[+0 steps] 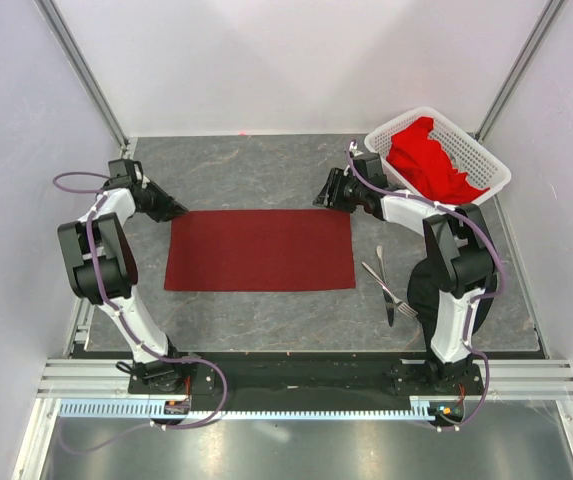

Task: Fold the napkin into a case and place the utensils inside
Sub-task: Smooth out the rectangle-folded napkin at the center of the board.

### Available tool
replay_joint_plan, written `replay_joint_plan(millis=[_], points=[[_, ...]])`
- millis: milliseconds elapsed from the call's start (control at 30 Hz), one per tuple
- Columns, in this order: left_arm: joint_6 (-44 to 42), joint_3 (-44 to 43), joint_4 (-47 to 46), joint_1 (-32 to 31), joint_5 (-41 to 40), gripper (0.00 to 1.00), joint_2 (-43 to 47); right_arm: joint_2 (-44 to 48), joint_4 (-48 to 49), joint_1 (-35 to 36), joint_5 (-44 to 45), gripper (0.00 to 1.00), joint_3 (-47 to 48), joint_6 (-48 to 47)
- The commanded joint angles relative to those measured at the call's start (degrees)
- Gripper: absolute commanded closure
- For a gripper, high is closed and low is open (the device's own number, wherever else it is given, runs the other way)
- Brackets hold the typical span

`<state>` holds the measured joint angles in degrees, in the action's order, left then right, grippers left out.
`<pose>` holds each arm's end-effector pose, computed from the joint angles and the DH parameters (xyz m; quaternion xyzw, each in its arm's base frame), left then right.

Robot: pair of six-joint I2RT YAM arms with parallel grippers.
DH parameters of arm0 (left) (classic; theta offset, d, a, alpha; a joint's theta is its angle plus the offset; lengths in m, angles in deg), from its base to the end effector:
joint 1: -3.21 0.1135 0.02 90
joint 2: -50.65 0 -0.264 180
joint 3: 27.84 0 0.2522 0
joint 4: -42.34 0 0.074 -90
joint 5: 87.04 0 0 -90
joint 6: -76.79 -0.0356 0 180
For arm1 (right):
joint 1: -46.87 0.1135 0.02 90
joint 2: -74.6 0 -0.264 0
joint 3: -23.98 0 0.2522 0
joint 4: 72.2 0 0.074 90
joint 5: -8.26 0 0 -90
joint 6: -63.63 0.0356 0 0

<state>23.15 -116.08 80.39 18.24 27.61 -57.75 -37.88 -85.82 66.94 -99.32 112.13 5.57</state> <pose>0.3864 0.0884 0.1867 -0.3547 0.8720 -0.2513 0.2249 0.4057 0.1597 0.1872 0.0251 0.8902 0.3135 0.3295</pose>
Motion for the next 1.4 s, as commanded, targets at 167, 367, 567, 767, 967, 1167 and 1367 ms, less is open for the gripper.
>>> replay_joint_plan(millis=[167, 367, 567, 767, 967, 1167, 1367], points=[[0.29, -3.65, 1.37, 0.53, -0.21, 0.8, -5.67, -2.82, 3.37, -0.03, -2.81, 0.51, 0.4, 0.75], [0.38, -4.36, 1.28, 1.85, -1.17, 0.8, -8.75, -3.61, 2.93, -0.56, -2.1, 0.53, -0.03, -0.83], [0.73, -4.97, 1.55, 3.17, -1.09, 0.8, -10.69, -5.72, 2.58, -1.97, 0.35, 0.55, 0.23, -2.93], [-0.32, -5.68, 2.16, 3.52, -1.53, 0.8, -11.05, -8.89, 0.04, -3.55, 3.34, 0.58, 3.13, -4.96], [0.28, -4.63, 1.73, 0.89, 0.91, 0.76, -5.25, -3.72, -3.39, -2.5, 5.63, 0.55, 4.1, -6.81], [6.95, 0.47, -4.33, -4.73, 5.15, 0.73, -0.24, -1.42, -1.29, 1.45, 3.0, 0.37, 4.36, -2.51], [12.5, 1.18, -11.45, -12.82, 4.19, 0.76, -2.16, -7.04, 3.19, 7.51, -1.4, 0.36, 8.57, 3.82]])
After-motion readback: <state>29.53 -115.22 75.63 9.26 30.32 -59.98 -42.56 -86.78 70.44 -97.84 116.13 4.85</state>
